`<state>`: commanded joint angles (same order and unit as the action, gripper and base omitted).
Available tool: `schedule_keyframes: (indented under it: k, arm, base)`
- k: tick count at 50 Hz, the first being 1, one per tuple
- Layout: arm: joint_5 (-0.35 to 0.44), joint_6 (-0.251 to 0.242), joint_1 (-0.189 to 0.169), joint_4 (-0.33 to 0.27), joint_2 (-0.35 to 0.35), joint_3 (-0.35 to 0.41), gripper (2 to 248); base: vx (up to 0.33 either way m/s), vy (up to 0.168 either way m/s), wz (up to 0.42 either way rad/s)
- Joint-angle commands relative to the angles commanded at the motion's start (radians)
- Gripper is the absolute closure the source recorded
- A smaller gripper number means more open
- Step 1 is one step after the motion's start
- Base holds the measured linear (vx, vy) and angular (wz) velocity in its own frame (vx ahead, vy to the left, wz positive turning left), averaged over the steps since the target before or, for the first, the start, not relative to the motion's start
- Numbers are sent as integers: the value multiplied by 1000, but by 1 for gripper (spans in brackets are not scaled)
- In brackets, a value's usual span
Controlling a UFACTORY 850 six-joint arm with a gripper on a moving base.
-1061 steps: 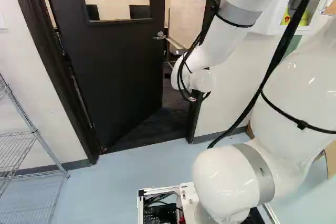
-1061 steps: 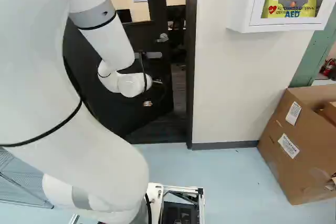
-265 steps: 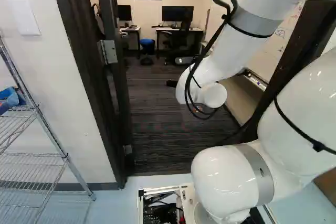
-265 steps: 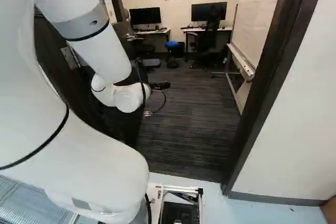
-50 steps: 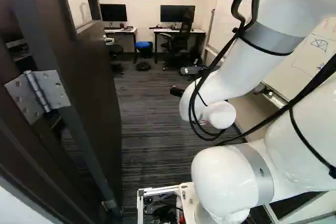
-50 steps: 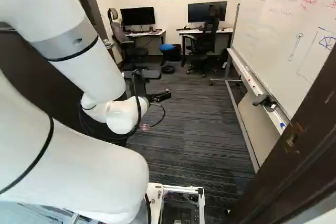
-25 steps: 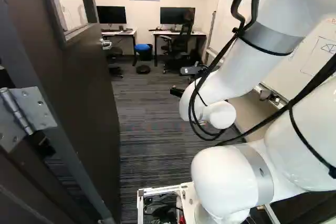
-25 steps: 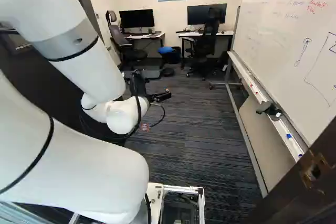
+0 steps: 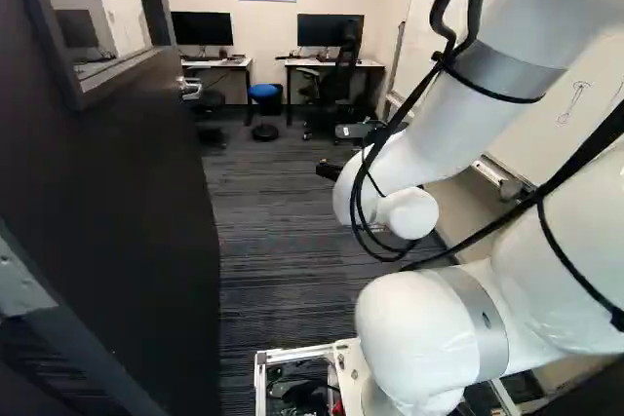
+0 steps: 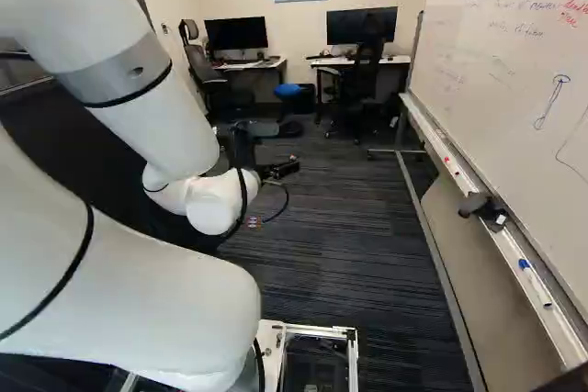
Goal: Open the door and move inside
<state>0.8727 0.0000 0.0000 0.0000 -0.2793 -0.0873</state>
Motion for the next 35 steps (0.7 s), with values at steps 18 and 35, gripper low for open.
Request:
schedule_keyframes:
  k: [18,35]
  arm:
    - [0,0,0,0,0,0,3]
    - [0,0,0,0,0,0,3]
  base:
    - [175,2,-5]
    - [188,-15,7]
